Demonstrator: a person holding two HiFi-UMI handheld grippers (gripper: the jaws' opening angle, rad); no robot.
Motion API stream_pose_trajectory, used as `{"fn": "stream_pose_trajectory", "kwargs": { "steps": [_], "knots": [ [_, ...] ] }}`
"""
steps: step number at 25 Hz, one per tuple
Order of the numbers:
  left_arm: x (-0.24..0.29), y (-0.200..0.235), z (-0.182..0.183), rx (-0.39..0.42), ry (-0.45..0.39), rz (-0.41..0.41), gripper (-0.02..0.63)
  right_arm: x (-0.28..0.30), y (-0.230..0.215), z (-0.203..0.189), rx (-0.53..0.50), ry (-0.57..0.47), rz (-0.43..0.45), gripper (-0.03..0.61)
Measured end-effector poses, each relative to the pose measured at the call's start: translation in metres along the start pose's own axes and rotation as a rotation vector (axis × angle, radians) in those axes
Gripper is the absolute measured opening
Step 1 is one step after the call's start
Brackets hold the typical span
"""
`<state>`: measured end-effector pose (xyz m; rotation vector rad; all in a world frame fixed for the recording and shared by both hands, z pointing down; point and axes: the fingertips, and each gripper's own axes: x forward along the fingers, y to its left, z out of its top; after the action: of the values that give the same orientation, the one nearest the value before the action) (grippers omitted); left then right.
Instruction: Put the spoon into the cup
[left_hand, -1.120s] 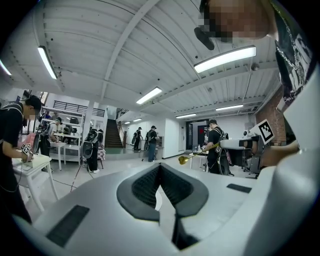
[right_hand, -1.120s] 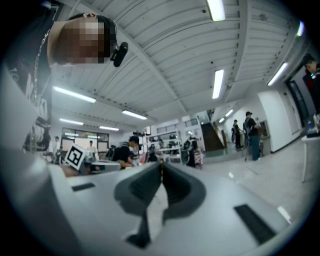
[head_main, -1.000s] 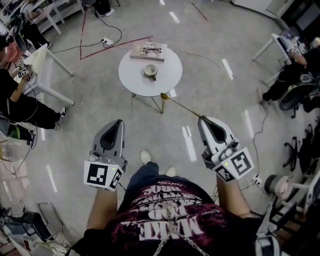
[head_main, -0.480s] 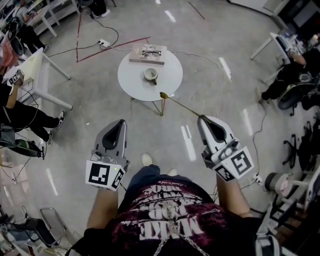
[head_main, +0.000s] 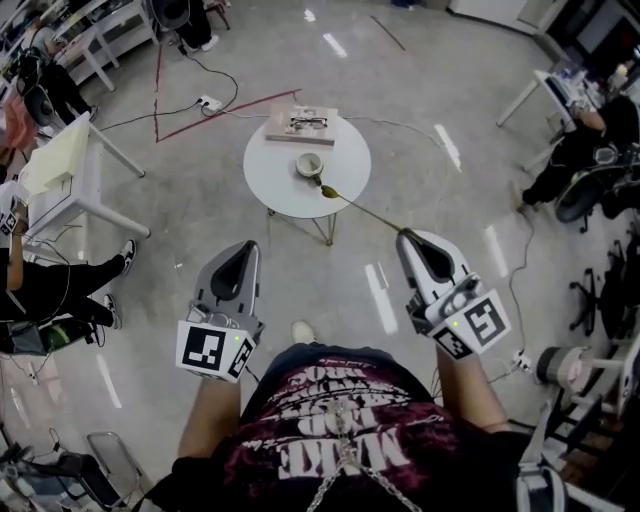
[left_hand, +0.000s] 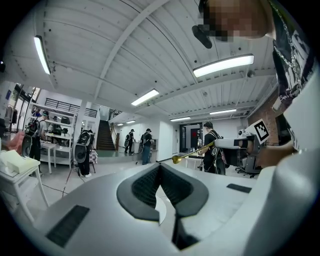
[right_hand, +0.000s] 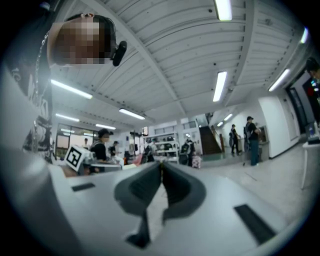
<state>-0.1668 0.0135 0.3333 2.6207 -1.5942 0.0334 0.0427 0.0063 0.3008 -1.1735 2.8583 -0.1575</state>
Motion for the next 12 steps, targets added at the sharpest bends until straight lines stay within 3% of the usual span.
{"fn": "stream_pose_trajectory", "kwargs": {
  "steps": [6,12],
  "knots": [
    [-0.008,0.037,0.011,-0.004,-0.021,0.026,0.031,0.024,0.010,0.011,0.019,-0.024,0.006,0.037],
    [-0.011,0.054,0.008,-0.003,-0.020,0.003,0.031,0.043,0.026,0.007,0.014,-0.009,0.011,0.037]
  ]
}}
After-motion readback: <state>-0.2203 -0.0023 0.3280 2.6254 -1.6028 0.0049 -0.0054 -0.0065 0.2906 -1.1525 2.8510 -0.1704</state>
